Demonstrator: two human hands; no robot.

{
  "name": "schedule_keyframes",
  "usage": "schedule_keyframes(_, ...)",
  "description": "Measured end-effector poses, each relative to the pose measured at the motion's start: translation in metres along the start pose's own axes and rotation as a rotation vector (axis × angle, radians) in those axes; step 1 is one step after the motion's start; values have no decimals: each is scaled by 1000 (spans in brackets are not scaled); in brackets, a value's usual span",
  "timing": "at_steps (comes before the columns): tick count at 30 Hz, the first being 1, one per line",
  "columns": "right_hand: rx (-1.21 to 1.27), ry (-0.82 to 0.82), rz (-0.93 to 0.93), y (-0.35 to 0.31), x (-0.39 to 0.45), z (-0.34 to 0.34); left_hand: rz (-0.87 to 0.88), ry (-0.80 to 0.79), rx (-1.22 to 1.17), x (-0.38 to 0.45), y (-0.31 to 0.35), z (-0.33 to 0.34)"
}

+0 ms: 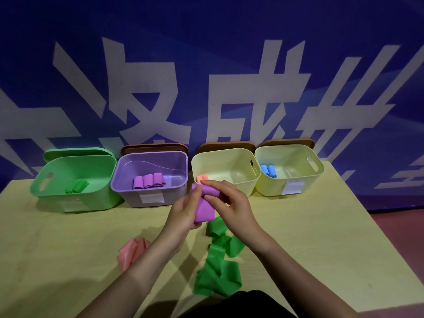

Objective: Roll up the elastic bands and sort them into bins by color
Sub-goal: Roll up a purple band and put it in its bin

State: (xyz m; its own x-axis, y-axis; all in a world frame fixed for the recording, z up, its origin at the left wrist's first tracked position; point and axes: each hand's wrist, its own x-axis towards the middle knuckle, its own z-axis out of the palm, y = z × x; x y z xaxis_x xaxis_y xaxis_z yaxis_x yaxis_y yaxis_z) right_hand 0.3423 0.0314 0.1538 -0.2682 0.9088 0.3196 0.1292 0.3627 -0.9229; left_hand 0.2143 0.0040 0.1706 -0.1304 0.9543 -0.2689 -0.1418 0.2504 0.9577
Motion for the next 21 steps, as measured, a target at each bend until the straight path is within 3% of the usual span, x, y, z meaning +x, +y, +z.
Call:
schedule_keyframes(4,5,-37,32,2,0,-1,-33,-21,-55,-2,-2,0)
schedule_keyframes(9,67,-198,99,1,1,-10,21,-54,-164,-1,-10,-4)
schedule_keyframes(17,131,-93,255,4,7,-4,79,-28,-126,1,-19,2)
schedule_keyframes(21,128,-123,313,8,6,-2,86,-30,-55,2,-20,-4)
